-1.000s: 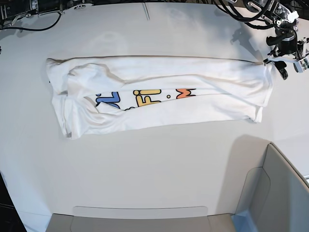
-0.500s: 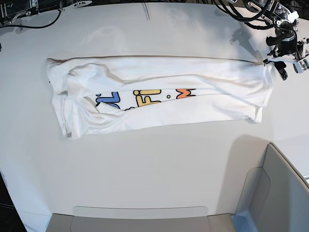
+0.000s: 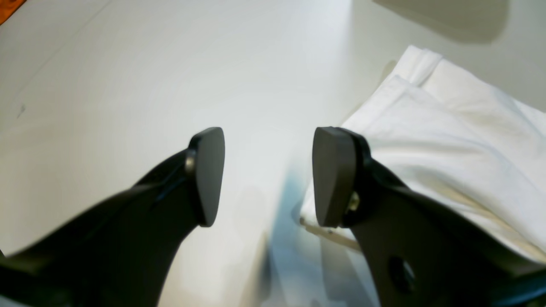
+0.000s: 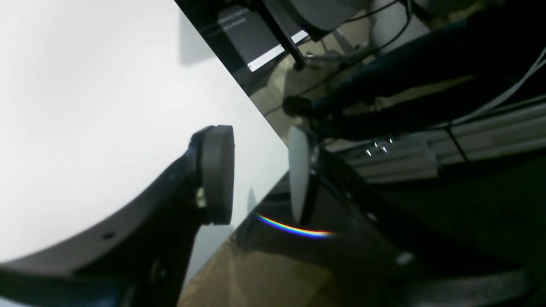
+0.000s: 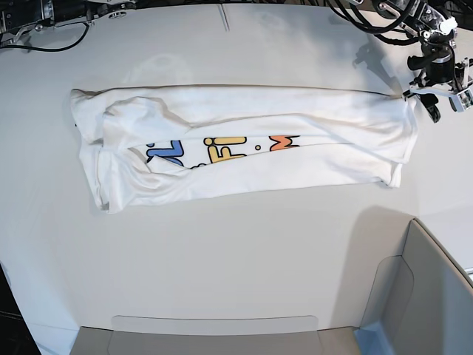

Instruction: Layout the t-shirt on the table in an organized manner, then fold the t-shirt properly

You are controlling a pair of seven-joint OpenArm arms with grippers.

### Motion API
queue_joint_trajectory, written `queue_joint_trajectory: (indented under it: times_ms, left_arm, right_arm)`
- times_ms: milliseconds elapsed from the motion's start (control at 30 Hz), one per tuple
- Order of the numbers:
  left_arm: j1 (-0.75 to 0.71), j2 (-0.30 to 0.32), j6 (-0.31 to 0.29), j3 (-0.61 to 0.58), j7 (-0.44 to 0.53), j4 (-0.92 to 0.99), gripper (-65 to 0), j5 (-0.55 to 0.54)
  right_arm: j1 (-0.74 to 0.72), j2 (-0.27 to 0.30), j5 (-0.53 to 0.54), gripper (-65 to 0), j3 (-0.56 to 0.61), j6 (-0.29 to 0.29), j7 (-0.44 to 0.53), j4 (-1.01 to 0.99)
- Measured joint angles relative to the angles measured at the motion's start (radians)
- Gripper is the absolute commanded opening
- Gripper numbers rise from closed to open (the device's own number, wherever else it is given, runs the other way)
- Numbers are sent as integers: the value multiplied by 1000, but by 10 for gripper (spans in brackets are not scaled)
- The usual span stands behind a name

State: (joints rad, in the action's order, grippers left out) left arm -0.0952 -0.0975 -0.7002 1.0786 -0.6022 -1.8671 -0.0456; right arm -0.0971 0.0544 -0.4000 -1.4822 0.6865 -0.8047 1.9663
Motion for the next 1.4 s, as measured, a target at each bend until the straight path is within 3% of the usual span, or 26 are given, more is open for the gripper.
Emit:
queue_joint_trajectory:
  times_ms: [100,233,600,767,900,1400]
  left_arm:
    - [-2,0,0,0,0,0,-332,0]
    - [-2,0,0,0,0,0,-332,0]
    - [0,0,0,0,0,0,-332,0]
    - [0,0,0,0,0,0,-332,0]
    - [0,0,0,0,0,0,-332,0]
    - [1,0,0,0,0,0,-332,0]
  right_arm:
    - [2,-5,-15,-508,-1,0,0,0]
    - [2,-5,-15,-650,-1,0,0,0]
    - [-55,-25,-24,-650,-5,0,-11,0]
    - [-116,-24,-50,-650,0,0,85,17]
    - [-113,-29,-114,-650,-5,0,68,17]
    - [-89,-10,-81,-650,-3,0,69,24]
